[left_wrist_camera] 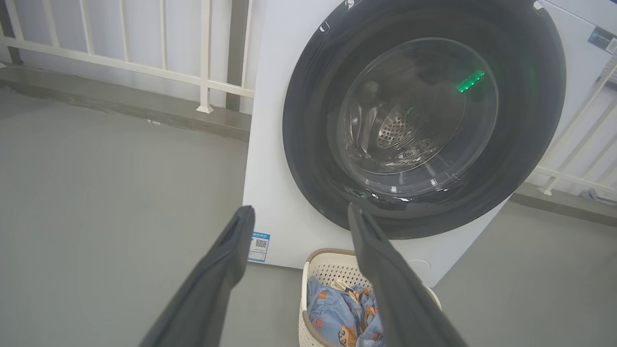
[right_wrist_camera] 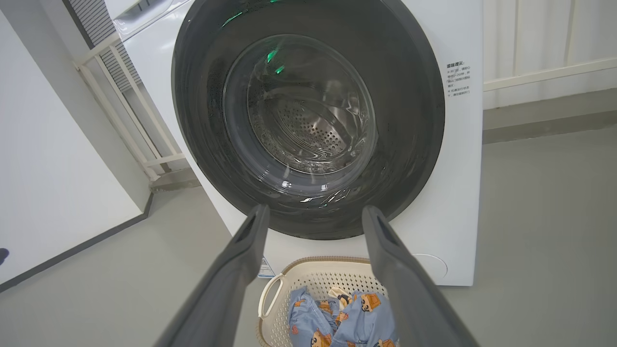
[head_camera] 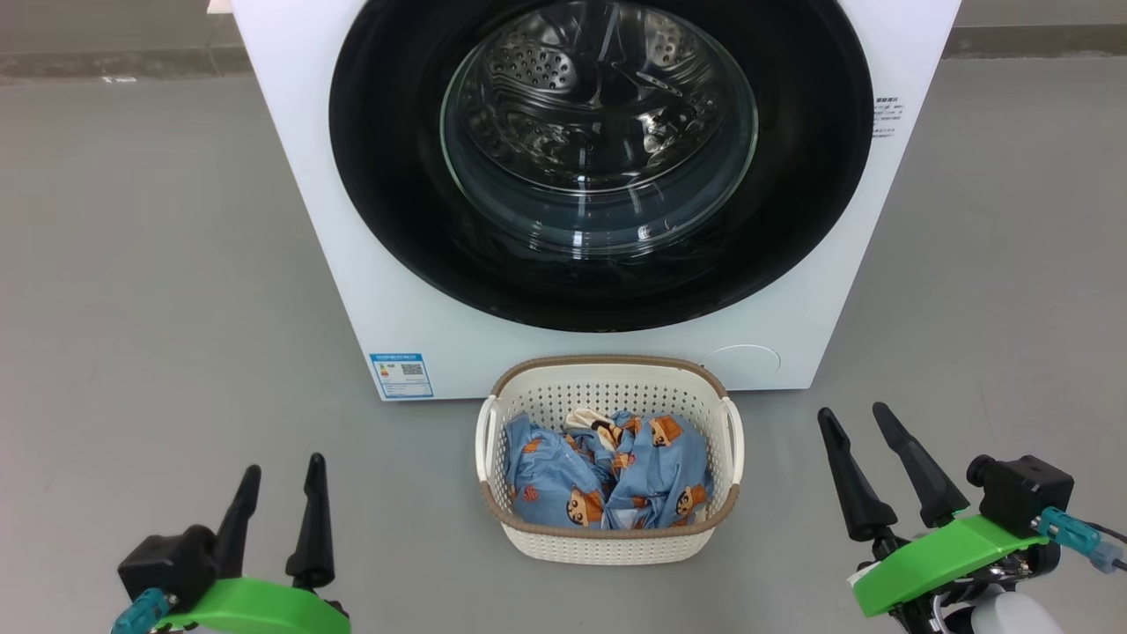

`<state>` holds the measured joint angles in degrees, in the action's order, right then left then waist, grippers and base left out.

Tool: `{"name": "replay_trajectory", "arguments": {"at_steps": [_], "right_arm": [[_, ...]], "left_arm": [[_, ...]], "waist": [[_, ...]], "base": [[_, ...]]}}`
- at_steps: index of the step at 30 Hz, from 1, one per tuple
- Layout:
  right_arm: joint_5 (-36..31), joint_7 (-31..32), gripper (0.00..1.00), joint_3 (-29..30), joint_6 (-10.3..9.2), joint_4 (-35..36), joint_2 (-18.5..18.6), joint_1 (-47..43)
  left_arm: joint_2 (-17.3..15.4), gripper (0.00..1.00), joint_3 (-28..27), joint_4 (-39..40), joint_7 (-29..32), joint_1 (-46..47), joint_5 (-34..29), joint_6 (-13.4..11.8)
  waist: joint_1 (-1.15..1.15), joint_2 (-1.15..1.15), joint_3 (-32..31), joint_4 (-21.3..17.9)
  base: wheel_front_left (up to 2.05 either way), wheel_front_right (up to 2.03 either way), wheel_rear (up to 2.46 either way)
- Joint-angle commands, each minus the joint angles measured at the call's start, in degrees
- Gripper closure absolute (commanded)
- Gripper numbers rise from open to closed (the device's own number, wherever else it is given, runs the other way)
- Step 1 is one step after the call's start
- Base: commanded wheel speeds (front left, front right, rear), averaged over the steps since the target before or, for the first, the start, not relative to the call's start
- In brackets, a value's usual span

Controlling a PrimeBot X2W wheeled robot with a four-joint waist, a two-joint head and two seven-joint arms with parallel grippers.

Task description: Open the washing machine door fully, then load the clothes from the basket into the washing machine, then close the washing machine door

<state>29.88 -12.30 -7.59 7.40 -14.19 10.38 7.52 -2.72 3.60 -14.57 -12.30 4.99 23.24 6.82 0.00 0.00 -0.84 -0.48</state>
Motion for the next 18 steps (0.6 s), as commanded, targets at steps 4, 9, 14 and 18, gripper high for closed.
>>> {"name": "replay_trajectory", "arguments": {"at_steps": [4,9,14,18], "right_arm": [[-3.42,-1.48,0.0,-1.97,0.08,1.29,1.01,3.08],[-6.2,-2.31,0.0,-2.58,0.09,1.3,1.32,3.39],[-7.33,-2.7,0.0,-2.79,0.09,1.01,1.56,3.46],[-7.29,-2.7,0.0,-2.67,0.09,0.76,1.55,3.46]], "left_arm": [[-0.7,0.0,-1.23,1.2,-1.45,2.82,-3.73,0.04],[-0.74,0.0,-1.04,1.33,-2.3,3.04,-6.78,0.07],[-0.73,0.0,-1.01,1.5,-2.7,3.07,-8.2,0.09],[-0.7,0.0,-1.13,1.51,-2.7,2.98,-8.15,0.11]], "waist": [[0.0,0.0,-0.05,-0.03],[0.0,0.0,-0.15,-0.03],[0.0,0.0,-0.24,-0.01],[0.0,0.0,-0.35,-0.02]], "base": [[0.0,0.0,0.0],[0.0,0.0,0.0],[0.0,0.0,0.0],[0.0,0.0,0.0]]}}
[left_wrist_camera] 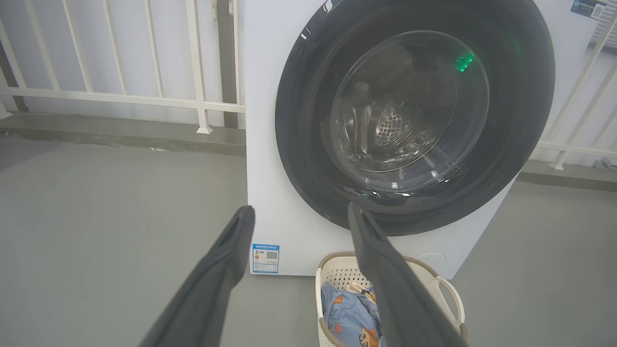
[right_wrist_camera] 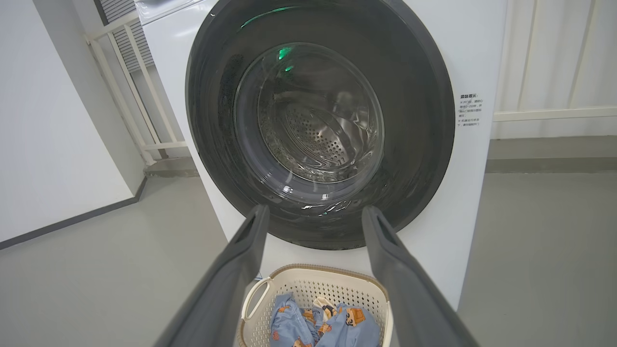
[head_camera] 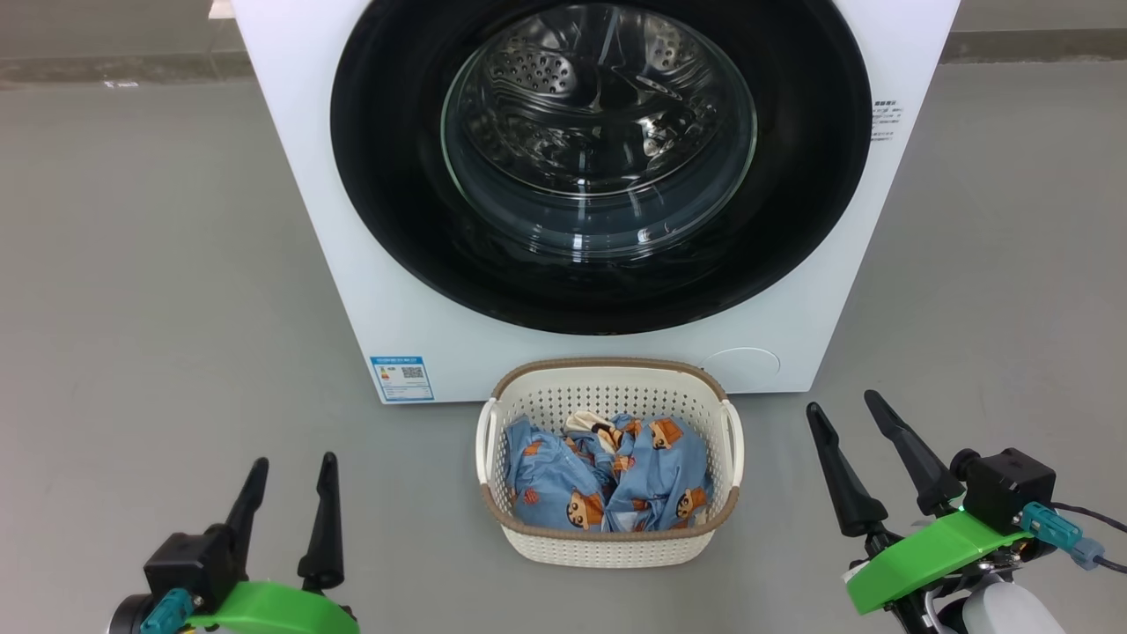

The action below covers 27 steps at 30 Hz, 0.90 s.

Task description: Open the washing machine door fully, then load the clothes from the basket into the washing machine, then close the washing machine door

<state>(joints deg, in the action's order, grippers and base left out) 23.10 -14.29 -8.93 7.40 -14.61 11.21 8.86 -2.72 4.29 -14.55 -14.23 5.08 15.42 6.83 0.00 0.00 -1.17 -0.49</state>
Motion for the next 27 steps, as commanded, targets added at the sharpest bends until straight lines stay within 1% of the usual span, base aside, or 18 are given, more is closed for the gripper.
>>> {"name": "replay_trajectory", "arguments": {"at_steps": [1,27], "right_arm": [[-0.53,-0.71,0.0,-1.29,0.09,1.15,0.7,2.09],[-0.52,-0.71,0.0,-1.13,0.09,1.02,0.57,1.77]], "left_arm": [[-0.69,0.0,-1.86,1.5,-0.77,2.87,-0.33,0.1],[-0.76,0.0,-2.37,1.09,-0.77,2.8,-1.06,-0.08]], "waist": [[0.0,0.0,-0.06,-0.01],[0.0,0.0,-0.27,0.07]], "base": [[0.0,0.0,0.0],[0.0,0.0,0.0]]}}
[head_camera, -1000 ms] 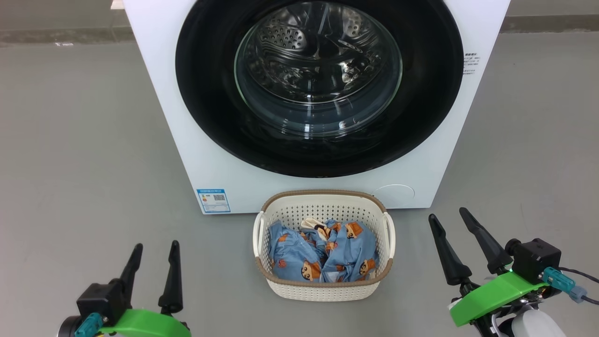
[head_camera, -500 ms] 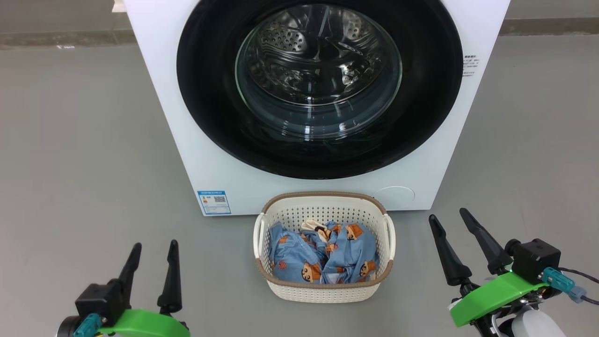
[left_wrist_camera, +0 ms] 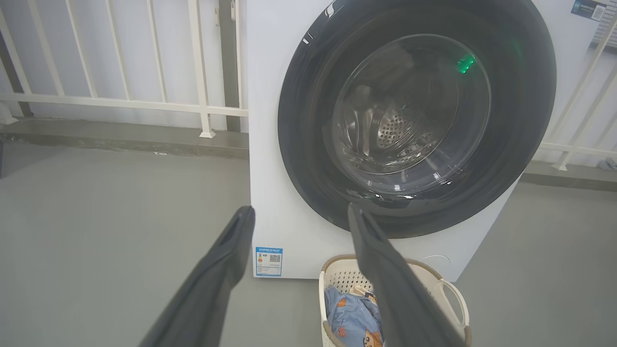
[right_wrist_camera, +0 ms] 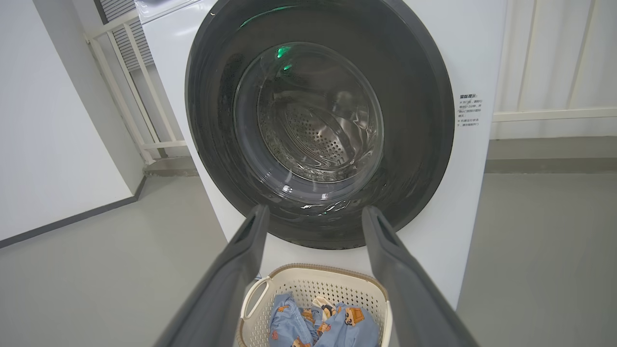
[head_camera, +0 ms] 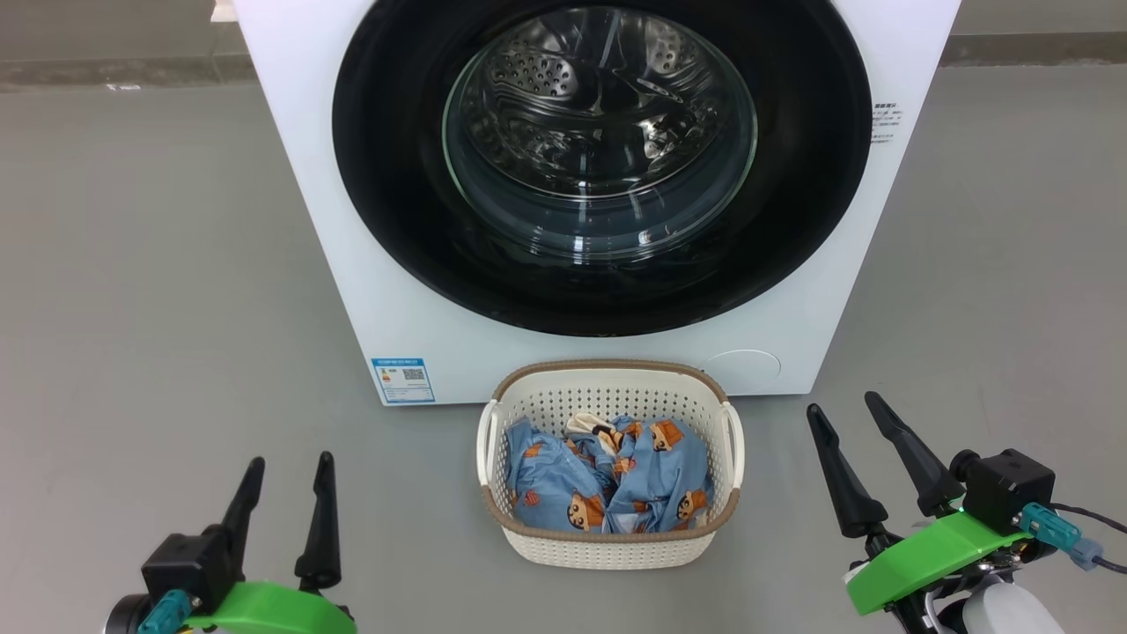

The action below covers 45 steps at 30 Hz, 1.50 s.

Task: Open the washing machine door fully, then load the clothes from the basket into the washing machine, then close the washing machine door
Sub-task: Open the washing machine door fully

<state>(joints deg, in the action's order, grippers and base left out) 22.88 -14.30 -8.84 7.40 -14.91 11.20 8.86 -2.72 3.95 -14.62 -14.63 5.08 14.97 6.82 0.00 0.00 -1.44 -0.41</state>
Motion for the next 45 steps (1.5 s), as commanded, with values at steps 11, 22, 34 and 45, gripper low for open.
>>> {"name": "replay_trajectory", "arguments": {"at_steps": [11,22,34,45], "right_arm": [[-0.28,-0.7,0.0,-0.91,0.09,1.32,0.41,1.92],[-0.31,-0.7,0.0,-0.59,0.09,1.27,0.05,1.99],[-0.19,-0.7,0.0,-0.2,0.09,1.22,0.18,2.19],[-0.08,-0.7,0.0,-0.17,0.09,1.09,0.18,2.2]], "left_arm": [[-0.87,0.0,-2.07,0.77,-0.37,3.16,-0.87,-0.48],[-1.08,0.0,-2.39,0.57,-0.37,3.19,0.12,-0.49],[-1.17,0.0,-2.1,0.22,-0.37,3.35,0.61,-0.46],[-1.25,0.0,-1.92,-0.35,-0.37,3.69,0.91,-0.67]], "waist": [[0.0,0.0,0.24,0.06],[0.0,0.0,0.37,-0.06],[0.0,0.0,0.47,-0.15],[0.0,0.0,0.49,-0.12]], "base": [[0.39,0.39,-0.77],[1.13,1.13,-2.26],[0.72,0.72,-1.44],[0.04,0.04,-0.08]]}}
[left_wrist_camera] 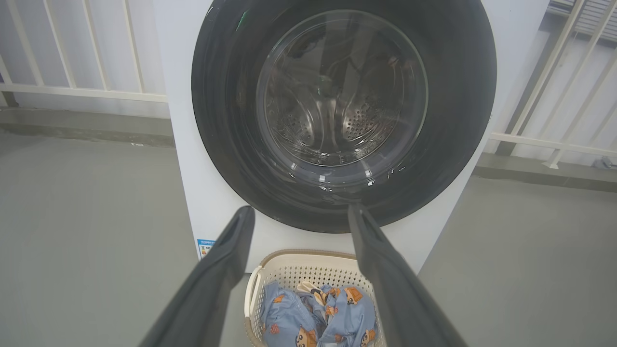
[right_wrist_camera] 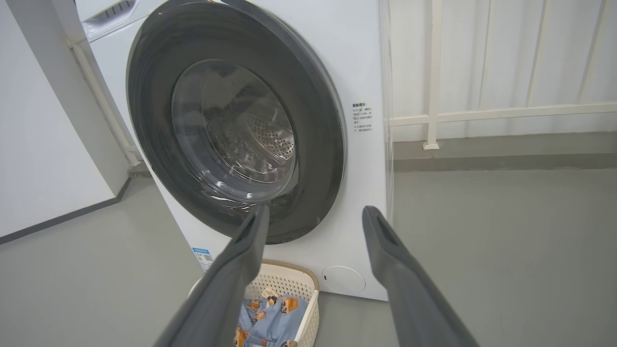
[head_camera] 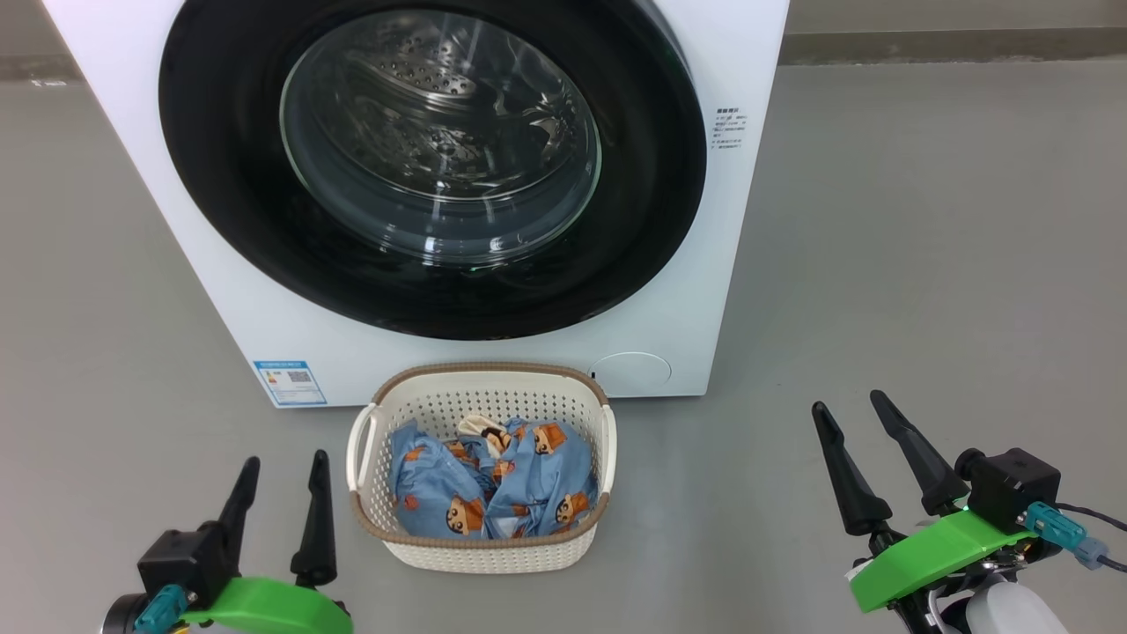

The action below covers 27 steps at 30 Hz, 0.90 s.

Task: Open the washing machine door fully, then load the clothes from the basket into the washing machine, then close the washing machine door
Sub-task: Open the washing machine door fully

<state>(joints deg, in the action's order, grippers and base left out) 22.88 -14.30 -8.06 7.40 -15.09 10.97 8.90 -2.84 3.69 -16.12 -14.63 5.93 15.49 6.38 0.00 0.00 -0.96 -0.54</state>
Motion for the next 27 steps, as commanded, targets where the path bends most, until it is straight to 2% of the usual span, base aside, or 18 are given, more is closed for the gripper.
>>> {"name": "replay_trajectory", "arguments": {"at_steps": [1,27], "right_arm": [[-0.06,-0.7,0.0,-0.94,0.09,1.3,0.41,2.15],[0.0,-0.7,0.0,-0.48,0.09,1.02,0.43,1.94]], "left_arm": [[-1.13,0.0,-1.64,1.15,-0.37,2.86,0.4,-0.24],[-1.63,0.0,-1.04,1.03,-0.37,2.89,0.53,-0.17]], "waist": [[0.0,0.0,0.05,0.03],[0.0,0.0,-0.13,0.5]], "base": [[0.0,0.0,0.0],[0.0,0.0,0.0]]}}
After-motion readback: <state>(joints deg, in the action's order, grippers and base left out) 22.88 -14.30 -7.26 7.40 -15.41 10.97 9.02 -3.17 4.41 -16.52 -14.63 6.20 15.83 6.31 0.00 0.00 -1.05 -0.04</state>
